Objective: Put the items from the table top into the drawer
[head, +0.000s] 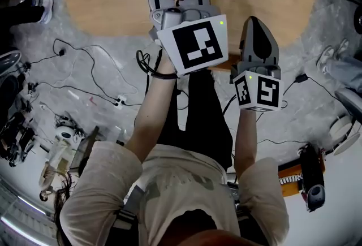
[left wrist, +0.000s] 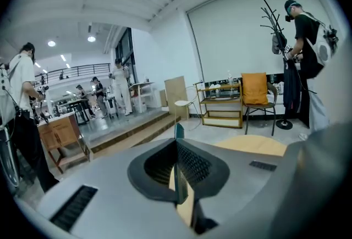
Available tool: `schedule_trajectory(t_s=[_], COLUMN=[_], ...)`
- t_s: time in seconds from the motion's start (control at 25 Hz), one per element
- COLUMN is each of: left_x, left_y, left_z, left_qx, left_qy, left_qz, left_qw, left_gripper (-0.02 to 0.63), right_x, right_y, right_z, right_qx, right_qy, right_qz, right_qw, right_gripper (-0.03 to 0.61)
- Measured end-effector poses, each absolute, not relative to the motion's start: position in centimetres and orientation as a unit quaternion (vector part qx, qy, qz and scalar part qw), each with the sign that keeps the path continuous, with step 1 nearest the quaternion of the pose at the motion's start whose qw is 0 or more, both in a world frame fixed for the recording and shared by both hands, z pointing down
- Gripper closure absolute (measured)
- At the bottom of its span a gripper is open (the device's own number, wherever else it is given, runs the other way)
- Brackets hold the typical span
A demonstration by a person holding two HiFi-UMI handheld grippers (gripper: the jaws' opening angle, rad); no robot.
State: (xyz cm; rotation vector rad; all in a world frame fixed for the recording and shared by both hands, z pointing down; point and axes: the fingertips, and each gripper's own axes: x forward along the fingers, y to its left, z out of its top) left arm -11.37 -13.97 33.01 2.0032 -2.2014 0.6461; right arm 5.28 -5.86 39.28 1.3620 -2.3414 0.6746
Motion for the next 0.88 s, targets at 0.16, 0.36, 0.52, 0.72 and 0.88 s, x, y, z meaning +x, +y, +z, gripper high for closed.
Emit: schedule_trajectory(t_s=[0.16, 0.36, 0.52, 0.72, 0.88], left_x=[-12.2, -12.7, -12.4, -9.0, -4.4], left_y=[-12.7, -11.9, -11.6, -10.8, -8.2], left_z=[32.0, 32.1, 31.2, 29.6, 30.1], left_qx=[0.65, 0.646, 0.652, 0.696, 0.746], left_qy=[-0.727, -0.731, -0.725, -0.685, -0.634], left_qz=[0.217, 0.217, 0.221, 0.216, 0.202], left_qw=[0.044, 0.041, 0.023, 0.008, 0.017], left_gripper=[0.604, 0.604, 0.604, 0.606, 0.606], right_x=[4.0, 3.1, 3.4, 4.4, 5.9], right_y=[-6.0, -5.7, -5.1, -5.0, -4.0], right_z=[39.0, 39.1, 39.2, 39.3, 39.7], right_qx=[0.469, 0.462, 0.46, 0.47, 0.492], right_qy=[-0.834, -0.838, -0.839, -0.832, -0.818], right_qz=[0.231, 0.229, 0.228, 0.23, 0.228], right_qw=[0.177, 0.177, 0.183, 0.184, 0.189], right_gripper=[0.574, 0.574, 0.574, 0.574, 0.574])
